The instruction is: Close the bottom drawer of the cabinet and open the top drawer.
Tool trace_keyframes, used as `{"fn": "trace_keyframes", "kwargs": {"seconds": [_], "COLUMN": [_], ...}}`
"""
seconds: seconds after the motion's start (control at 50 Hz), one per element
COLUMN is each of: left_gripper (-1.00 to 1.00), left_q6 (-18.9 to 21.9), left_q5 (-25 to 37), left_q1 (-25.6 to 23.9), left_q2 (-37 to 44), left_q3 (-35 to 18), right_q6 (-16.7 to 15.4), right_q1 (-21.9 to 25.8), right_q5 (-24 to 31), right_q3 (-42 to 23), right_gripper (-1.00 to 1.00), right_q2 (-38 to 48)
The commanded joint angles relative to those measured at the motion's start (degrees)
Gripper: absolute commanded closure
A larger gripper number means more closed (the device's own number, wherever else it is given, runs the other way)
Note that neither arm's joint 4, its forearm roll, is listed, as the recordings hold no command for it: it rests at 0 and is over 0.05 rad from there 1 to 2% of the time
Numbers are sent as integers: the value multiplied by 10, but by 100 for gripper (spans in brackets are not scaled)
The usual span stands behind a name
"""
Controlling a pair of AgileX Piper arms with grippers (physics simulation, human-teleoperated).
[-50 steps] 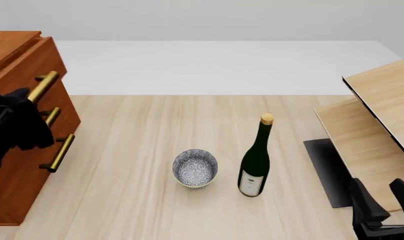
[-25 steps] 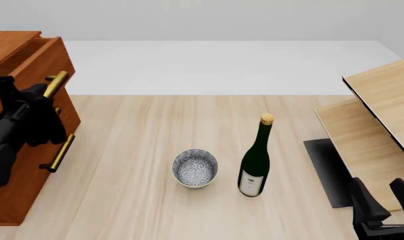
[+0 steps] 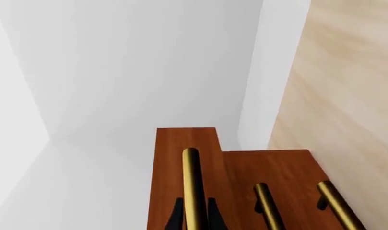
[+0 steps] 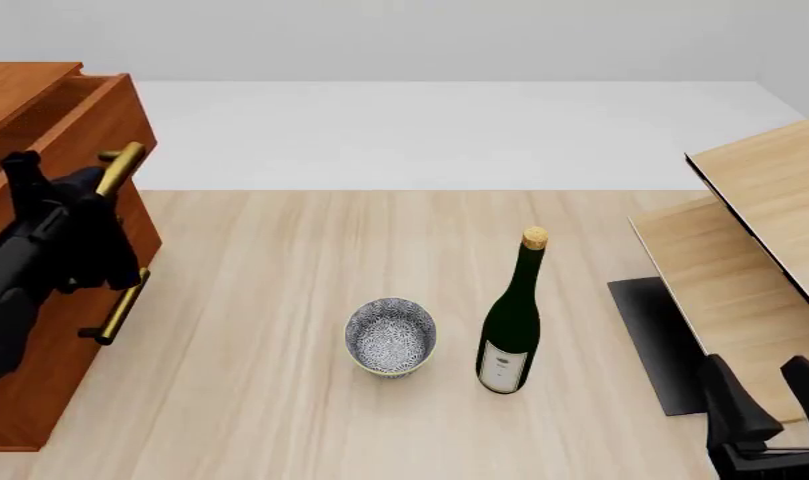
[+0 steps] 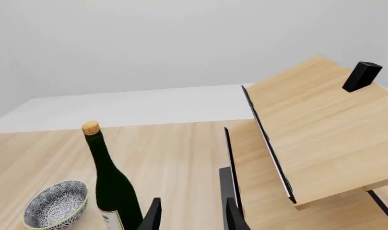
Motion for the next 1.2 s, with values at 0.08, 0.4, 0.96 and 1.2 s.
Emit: {"fn": "trace_keyframes", "kwargs": {"seconds": [0.08,0.4,0.96,1.2], "left_gripper": [-100,-100,-100,-100], "left_q6": [0,0,-11,-16], "left_q5": [-1,3,31,45], "left_q1": [-18,-20,-35,-50], "left_q2": [15,9,-31,-52], "left_q3": [-12,-9,8,16], "right_q6": [0,1,10,12], "right_q1": [0,0,-1,-5], "right_q5": [0,0,-1,-6], "right_q3": [0,0,1,1], "right_gripper": [-100,-100,-100,-100], "right_q2": [0,0,2,7]}}
